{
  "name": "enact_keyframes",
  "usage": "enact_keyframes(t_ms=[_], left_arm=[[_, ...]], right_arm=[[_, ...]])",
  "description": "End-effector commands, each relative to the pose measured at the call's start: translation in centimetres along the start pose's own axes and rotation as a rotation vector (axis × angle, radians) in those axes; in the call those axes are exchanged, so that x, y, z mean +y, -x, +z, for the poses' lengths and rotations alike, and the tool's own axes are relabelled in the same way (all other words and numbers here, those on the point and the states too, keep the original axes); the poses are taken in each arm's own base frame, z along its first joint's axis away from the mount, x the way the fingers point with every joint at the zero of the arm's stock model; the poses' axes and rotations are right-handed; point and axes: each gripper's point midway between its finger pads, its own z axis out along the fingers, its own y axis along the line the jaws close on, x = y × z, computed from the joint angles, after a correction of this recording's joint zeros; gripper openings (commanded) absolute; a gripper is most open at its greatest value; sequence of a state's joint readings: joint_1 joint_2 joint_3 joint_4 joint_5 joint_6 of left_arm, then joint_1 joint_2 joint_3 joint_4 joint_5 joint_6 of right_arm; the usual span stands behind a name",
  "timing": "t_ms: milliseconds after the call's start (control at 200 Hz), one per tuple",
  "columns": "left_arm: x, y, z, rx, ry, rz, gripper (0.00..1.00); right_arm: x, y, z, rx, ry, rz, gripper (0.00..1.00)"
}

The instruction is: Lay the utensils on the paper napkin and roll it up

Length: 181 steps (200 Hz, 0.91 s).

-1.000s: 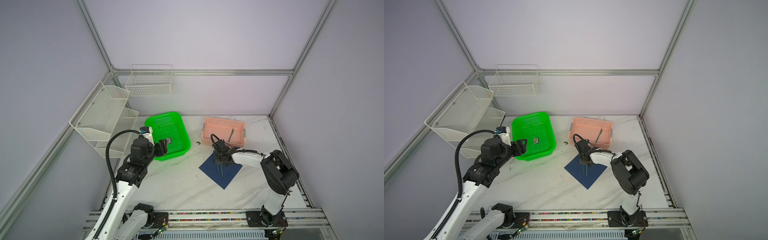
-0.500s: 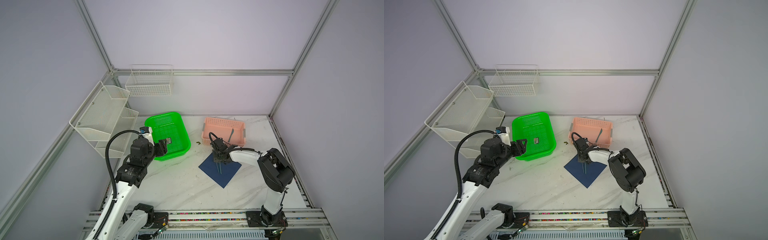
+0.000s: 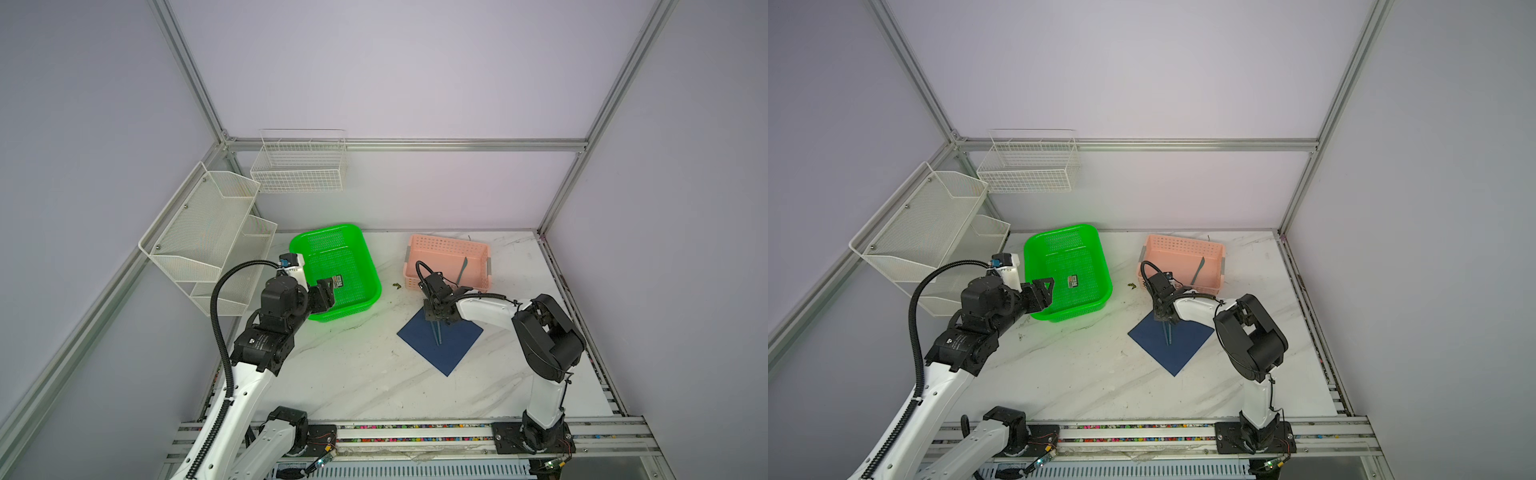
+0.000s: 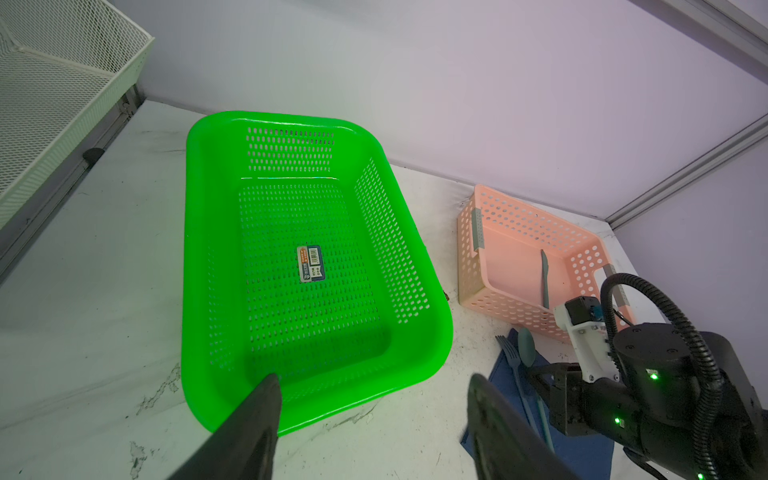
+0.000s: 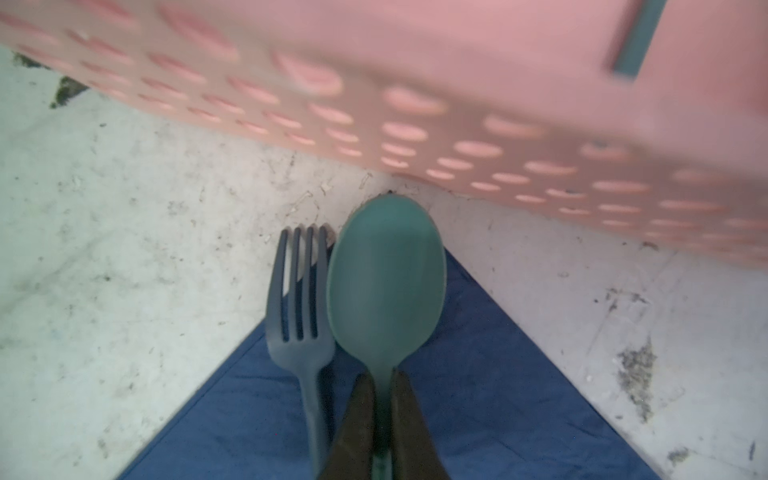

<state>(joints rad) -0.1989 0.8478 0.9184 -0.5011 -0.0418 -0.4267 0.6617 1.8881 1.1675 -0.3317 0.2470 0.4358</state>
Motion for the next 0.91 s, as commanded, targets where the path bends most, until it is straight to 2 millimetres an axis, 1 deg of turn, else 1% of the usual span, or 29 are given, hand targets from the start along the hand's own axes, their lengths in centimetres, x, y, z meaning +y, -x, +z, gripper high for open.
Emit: enact_keyframes(t_ms=[0, 120, 170, 245, 300, 400, 470, 510, 570, 630, 685, 750, 810, 860, 900], left_arm=[[0.1, -0.2, 0.2, -0.013, 0.003, 0.014, 0.7], [0.1, -0.2, 0.2, -0.013, 0.003, 0.013, 0.7], [0.1, -0.1, 0.2, -0.015, 0.002, 0.012, 0.7], [0.1, -0.1, 0.1, -0.016, 0.001, 0.013, 0.7], [0.1, 0.0, 0.1, -0.018, 0.002, 0.012, 0.7], [-0.1, 0.2, 0.1, -0.022, -0.003, 0.012, 0.7], [-0.2, 0.4, 0.0, -0.027, -0.008, 0.009, 0.7], [-0.2, 0.5, 0.0, -0.027, -0.01, 0.01, 0.7], [-0.3, 0.6, -0.1, -0.03, -0.013, 0.009, 0.7], [-0.5, 0.7, -0.1, -0.033, -0.019, 0.006, 0.7], [-0.6, 0.9, -0.1, -0.035, -0.028, 0.004, 0.7], [-0.8, 0.9, -0.1, -0.033, -0.035, 0.004, 0.7], [-0.9, 0.9, -0.3, -0.034, -0.042, 0.004, 0.7], [-0.9, 0.9, -0.4, -0.037, -0.042, 0.006, 0.7], [-0.8, 0.8, -0.5, -0.037, -0.041, 0.007, 0.7]], right_arm=[[-0.6, -0.1, 0.3, 0.01, -0.038, -0.013, 0.14], [-0.6, 0.1, 0.0, 0.01, -0.039, -0.014, 0.21], [-0.6, 0.4, -0.5, 0.003, -0.037, -0.017, 0.25], [-0.5, 1.2, -1.7, -0.018, -0.023, -0.016, 0.29], [-0.3, 2.1, -3.1, -0.036, -0.007, -0.009, 0.31], [0.0, 4.4, -6.1, -0.092, 0.028, 0.018, 0.33], [0.5, 6.5, -8.5, -0.152, 0.07, 0.04, 0.36], [0.1, 8.2, -9.9, -0.198, 0.069, 0.063, 0.39], [-1.2, 10.8, -10.9, -0.246, 0.072, 0.121, 0.45], [-3.3, 13.3, -10.5, -0.266, 0.073, 0.179, 0.46], [-5.4, 15.1, -9.2, -0.256, 0.059, 0.235, 0.46], [-7.2, 16.8, -7.6, -0.251, 0.043, 0.268, 0.46], [-8.6, 17.7, -5.3, -0.223, 0.031, 0.294, 0.46], [-9.9, 17.8, -2.9, -0.179, 0.011, 0.317, 0.46], [-11.0, 17.8, -1.2, -0.147, -0.005, 0.344, 0.46]])
